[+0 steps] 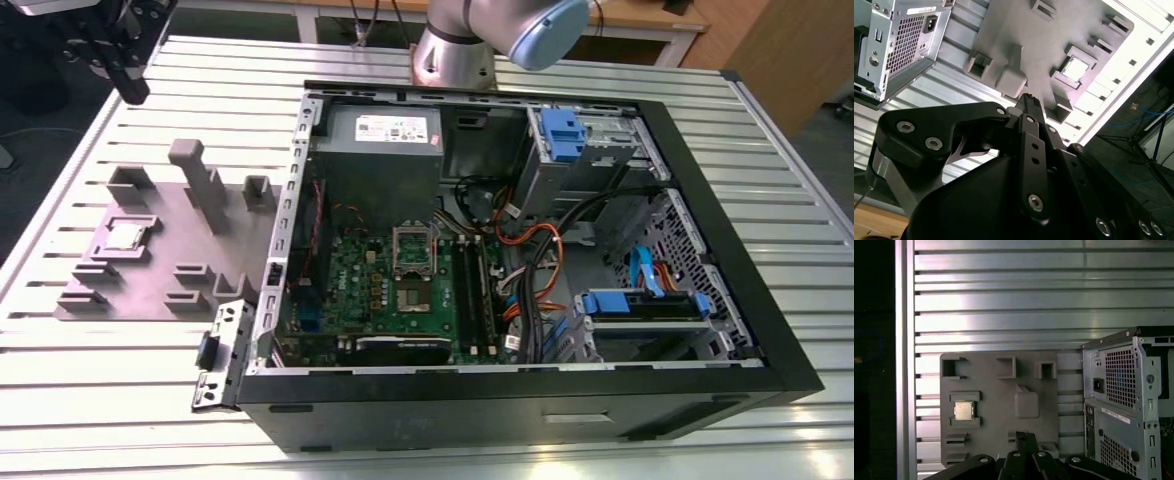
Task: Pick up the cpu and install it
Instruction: 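Reach for the cpu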
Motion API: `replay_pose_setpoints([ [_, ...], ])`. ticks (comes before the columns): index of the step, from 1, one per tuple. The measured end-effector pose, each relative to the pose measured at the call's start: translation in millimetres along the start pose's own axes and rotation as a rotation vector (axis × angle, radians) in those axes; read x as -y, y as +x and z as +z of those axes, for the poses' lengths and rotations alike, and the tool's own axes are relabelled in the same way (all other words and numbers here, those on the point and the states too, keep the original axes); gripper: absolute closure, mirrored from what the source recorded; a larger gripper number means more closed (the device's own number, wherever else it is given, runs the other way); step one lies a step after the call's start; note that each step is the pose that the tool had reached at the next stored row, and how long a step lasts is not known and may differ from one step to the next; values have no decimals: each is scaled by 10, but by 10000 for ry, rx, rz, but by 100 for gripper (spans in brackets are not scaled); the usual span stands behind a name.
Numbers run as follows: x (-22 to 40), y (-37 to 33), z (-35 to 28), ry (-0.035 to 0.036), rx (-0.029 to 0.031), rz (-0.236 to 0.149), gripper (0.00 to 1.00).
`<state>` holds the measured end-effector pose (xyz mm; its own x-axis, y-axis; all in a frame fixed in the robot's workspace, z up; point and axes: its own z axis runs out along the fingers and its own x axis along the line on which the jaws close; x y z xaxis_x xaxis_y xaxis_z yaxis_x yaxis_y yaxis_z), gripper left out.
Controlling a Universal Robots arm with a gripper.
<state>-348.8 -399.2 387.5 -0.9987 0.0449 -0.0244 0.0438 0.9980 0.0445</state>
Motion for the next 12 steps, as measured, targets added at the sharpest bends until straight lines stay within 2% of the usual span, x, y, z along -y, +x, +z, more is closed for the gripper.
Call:
replay_pose_setpoints([
  [12, 3, 67, 4, 0, 0, 0, 89],
])
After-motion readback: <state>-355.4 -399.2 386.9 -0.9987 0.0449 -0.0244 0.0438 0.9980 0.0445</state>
